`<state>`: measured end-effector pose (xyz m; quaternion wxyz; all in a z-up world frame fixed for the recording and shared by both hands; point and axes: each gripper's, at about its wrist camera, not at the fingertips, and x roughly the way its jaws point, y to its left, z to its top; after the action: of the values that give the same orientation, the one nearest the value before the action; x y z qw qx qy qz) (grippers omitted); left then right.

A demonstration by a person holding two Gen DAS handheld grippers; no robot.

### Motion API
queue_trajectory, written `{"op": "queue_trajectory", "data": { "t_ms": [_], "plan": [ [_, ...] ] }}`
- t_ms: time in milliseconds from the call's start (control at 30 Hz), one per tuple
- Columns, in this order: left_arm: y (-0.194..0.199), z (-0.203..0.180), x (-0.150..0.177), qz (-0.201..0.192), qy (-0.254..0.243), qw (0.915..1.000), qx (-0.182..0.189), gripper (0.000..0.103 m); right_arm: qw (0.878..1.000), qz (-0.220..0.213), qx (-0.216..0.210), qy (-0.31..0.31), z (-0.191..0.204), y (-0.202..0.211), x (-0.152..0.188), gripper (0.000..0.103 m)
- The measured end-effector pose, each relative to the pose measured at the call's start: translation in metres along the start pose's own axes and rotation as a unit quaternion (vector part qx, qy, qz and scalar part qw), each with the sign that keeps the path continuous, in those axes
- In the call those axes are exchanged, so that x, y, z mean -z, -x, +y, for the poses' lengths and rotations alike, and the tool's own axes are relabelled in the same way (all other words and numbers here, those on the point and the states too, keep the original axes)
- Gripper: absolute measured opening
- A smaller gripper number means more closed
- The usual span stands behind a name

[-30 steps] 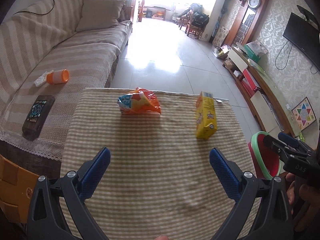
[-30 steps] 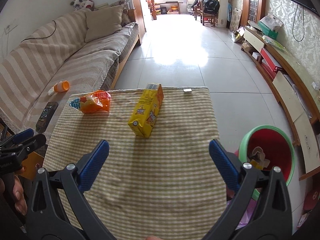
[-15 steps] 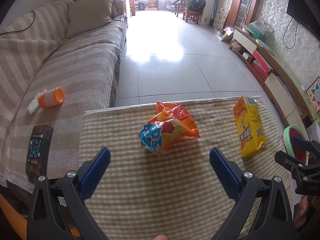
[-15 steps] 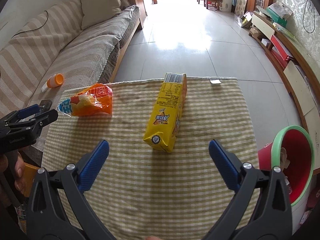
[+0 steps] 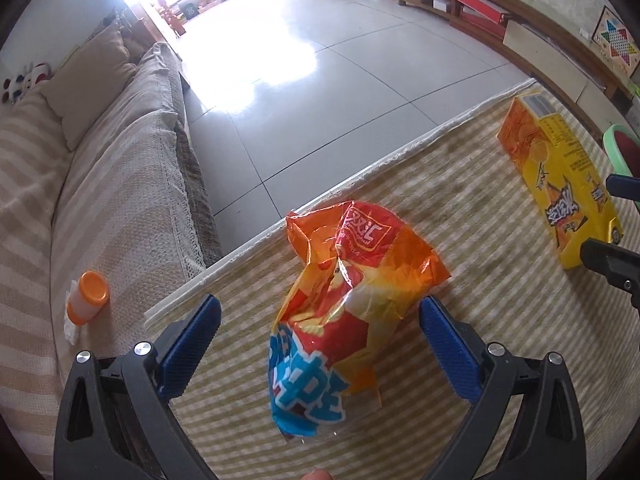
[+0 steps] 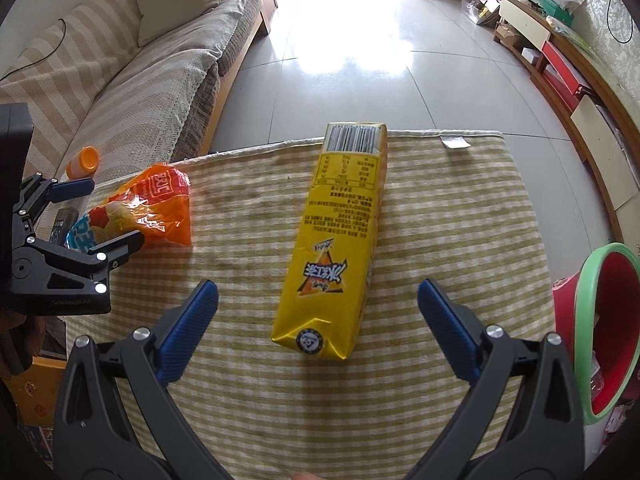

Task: Collect trash
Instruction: 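Grasp the yellow snack box with the right gripper while the left gripper grasps the orange chip bag, then carry the yellow box and orange bag over the red bin and release both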

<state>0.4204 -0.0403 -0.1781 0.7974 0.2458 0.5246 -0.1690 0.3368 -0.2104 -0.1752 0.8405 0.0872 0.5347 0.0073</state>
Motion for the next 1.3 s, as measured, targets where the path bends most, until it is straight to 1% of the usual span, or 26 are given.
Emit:
{"op": "queue_trajectory", "data": {
  "t_ms": [67,167,200,233,267,300,333,367,400,433,533,600,800,1067,1300],
  "plan": [
    [-0.006,0.002,0.000,0.006,0.004,0.9999,0.009,0.095,1.000,0.004,0.005,0.003,0.000,-0.005,-0.001,0.098],
    [-0.016,0.000,0.005,0.015,0.006,0.9998,0.012,0.095,1.000,0.013,0.012,0.006,-0.002,-0.014,-0.004,0.098],
    [-0.018,-0.001,0.006,0.017,0.009,0.9997,0.015,0.093,1.000,0.014,0.013,0.008,-0.003,-0.016,-0.004,0.098],
    [-0.020,-0.002,0.007,0.018,0.013,0.9996,0.016,0.087,1.000,0.017,0.015,0.010,-0.003,-0.018,-0.005,0.098],
    [-0.021,-0.002,0.009,0.019,0.018,0.9995,0.018,0.083,1.000,0.018,0.014,0.011,-0.003,-0.019,-0.005,0.095],
    [-0.022,-0.003,0.010,0.017,0.024,0.9994,0.018,0.077,1.000,0.019,0.013,0.012,-0.003,-0.020,-0.005,0.089],
    [-0.021,-0.004,0.012,0.014,0.031,0.9991,0.023,0.069,0.999,0.024,0.016,0.014,-0.003,-0.022,-0.004,0.080],
    [-0.020,-0.005,0.015,0.009,0.038,0.9988,0.030,0.064,0.999,0.028,0.016,0.016,-0.003,-0.023,-0.004,0.074],
    [-0.018,-0.006,0.018,0.003,0.044,0.9986,0.030,0.061,0.999,0.030,0.014,0.016,-0.003,-0.024,-0.003,0.061],
    [-0.016,-0.007,0.020,-0.002,0.047,0.9985,0.028,0.059,0.999,0.033,0.011,0.015,-0.004,-0.025,-0.002,0.051],
    [-0.008,-0.011,0.028,-0.019,0.060,0.9972,0.041,0.055,0.999,0.032,0.012,0.014,-0.006,-0.023,0.002,0.046],
    [-0.004,-0.011,0.033,-0.029,0.073,0.9957,0.049,0.054,0.999,0.027,0.009,0.013,-0.006,-0.019,0.005,0.038],
    [0.020,-0.017,0.047,-0.066,0.110,0.9889,0.075,0.053,1.000,0.012,0.004,0.015,-0.005,-0.001,0.009,0.037],
    [0.055,-0.023,0.064,-0.097,0.146,0.9791,0.104,0.053,1.000,-0.017,-0.013,0.016,-0.007,0.039,0.022,0.037],
    [0.097,-0.042,0.074,-0.117,0.153,0.9754,0.107,0.053,0.998,-0.049,-0.030,0.014,-0.018,0.085,0.034,0.037]
  ]
}}
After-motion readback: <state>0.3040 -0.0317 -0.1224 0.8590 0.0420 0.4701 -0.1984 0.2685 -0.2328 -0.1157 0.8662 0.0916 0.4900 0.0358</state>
